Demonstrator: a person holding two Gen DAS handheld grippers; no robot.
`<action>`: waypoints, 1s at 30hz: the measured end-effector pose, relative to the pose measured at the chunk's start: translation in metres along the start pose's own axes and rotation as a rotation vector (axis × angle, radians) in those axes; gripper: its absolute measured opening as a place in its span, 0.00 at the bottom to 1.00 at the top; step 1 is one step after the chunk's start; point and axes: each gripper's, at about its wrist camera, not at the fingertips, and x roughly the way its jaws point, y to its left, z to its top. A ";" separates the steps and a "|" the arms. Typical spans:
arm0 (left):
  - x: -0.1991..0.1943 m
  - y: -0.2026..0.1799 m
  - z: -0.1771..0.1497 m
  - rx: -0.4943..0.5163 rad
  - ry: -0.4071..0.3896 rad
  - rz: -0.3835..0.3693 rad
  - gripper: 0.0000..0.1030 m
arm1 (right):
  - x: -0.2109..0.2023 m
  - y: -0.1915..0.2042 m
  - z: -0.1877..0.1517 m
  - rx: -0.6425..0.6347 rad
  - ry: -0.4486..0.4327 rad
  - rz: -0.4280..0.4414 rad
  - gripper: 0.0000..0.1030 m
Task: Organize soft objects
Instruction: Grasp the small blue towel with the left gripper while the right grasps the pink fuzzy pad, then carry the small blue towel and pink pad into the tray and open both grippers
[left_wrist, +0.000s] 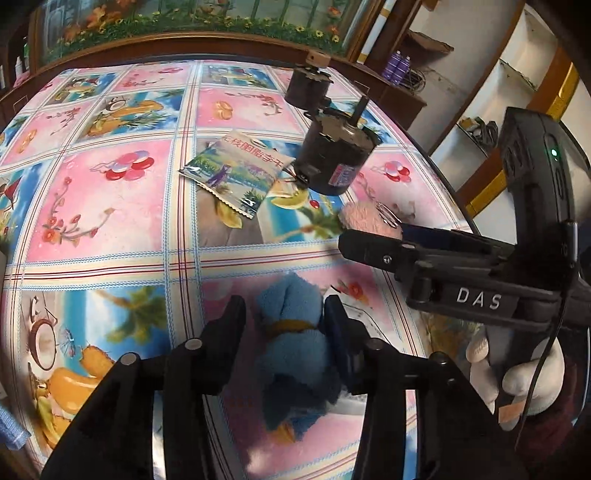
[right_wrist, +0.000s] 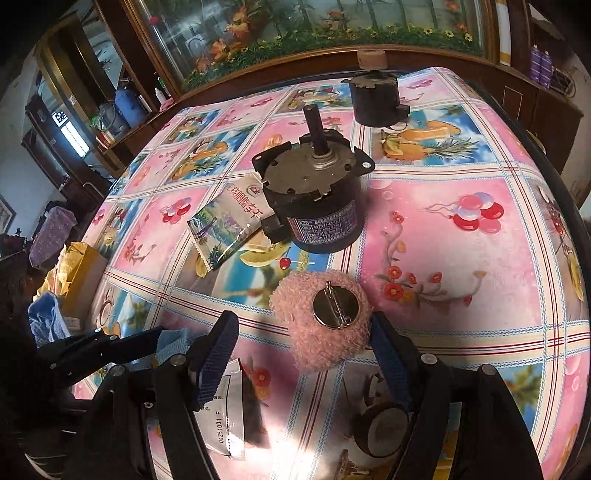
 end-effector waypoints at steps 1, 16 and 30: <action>0.000 -0.001 0.000 0.005 0.001 -0.005 0.40 | 0.001 0.001 0.000 -0.006 0.003 -0.007 0.50; -0.094 0.033 -0.021 -0.152 -0.146 -0.157 0.22 | -0.065 0.021 -0.015 -0.001 -0.115 0.030 0.36; -0.247 0.162 -0.113 -0.348 -0.339 0.164 0.23 | -0.088 0.152 -0.030 -0.213 -0.129 0.184 0.35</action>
